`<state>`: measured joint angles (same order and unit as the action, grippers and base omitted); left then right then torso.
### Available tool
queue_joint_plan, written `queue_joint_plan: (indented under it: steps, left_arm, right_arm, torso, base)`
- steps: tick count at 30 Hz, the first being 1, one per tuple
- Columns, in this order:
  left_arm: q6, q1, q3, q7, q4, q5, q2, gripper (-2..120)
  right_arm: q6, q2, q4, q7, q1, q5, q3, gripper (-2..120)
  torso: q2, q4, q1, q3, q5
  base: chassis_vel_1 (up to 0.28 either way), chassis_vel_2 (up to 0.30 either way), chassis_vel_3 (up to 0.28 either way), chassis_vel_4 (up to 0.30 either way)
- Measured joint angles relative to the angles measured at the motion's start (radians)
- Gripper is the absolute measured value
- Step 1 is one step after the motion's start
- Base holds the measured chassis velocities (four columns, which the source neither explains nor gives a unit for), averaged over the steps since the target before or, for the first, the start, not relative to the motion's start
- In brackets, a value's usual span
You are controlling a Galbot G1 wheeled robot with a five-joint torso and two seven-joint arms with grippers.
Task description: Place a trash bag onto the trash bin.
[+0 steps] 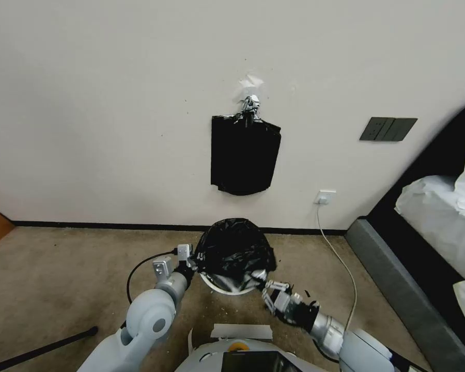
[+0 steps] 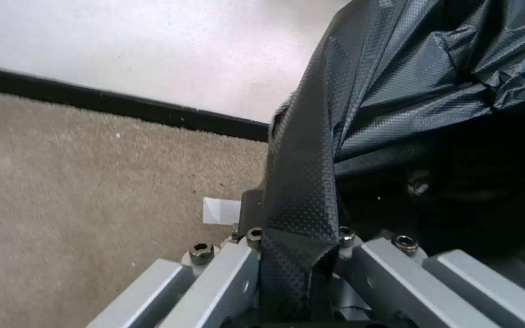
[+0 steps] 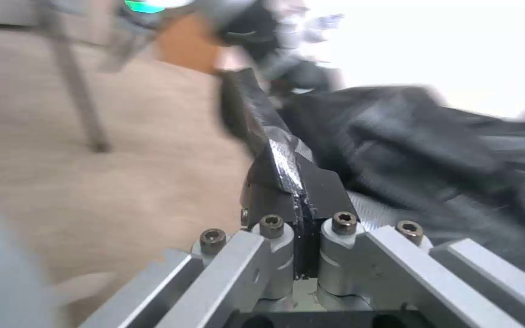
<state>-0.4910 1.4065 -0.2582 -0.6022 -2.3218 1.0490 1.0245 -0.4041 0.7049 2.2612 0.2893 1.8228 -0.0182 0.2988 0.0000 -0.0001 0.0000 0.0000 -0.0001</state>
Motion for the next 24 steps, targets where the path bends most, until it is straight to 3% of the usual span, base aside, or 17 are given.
queue_joint_plan:
  steps: [2,4,6,21,24]
  left_arm:
    - [-0.005,0.0,-0.008,-0.015,-0.009,0.038,0.0,1]
    - [-0.025,0.008,-0.032,-0.076,-0.05,0.186,-0.002,1]
    - [-0.028,0.015,-0.038,-0.083,-0.058,0.205,-0.002,1]
    - [-0.046,0.048,-0.062,-0.098,-0.083,0.234,-0.004,1]
    - [-0.04,0.049,-0.061,-0.098,-0.082,0.23,0.0,1]
  right_arm:
    - [-0.004,0.003,-0.019,0.014,-0.001,-0.012,-0.005,0]
    - [-0.005,0.013,-0.116,0.021,-0.054,-0.059,-0.036,0]
    - [-0.001,0.015,-0.144,0.02,-0.074,-0.062,-0.05,0]
    - [0.059,0.022,-0.346,-0.004,-0.21,-0.009,-0.115,0]
    - [0.057,0.027,-0.34,-0.024,-0.2,0.02,-0.123,7]
  torso:
    - [0.0,0.0001,0.0,0.0,0.0]
    - [0.0,0.0001,0.0,0.0,0.0002]
    - [0.0,0.0001,0.0,0.0,0.0002]
    - [0.0,0.0002,0.0,0.0,0.0002]
    - [0.0,0.0001,0.0,0.0,0.0001]
  base:
    - [0.0,0.0,0.0,0.0]
    - [0.0,0.0,0.0,0.0]
    - [0.0,0.0,0.0,0.0]
    - [0.0,0.0,0.0,0.0]
    - [0.0,0.0,0.0,0.0]
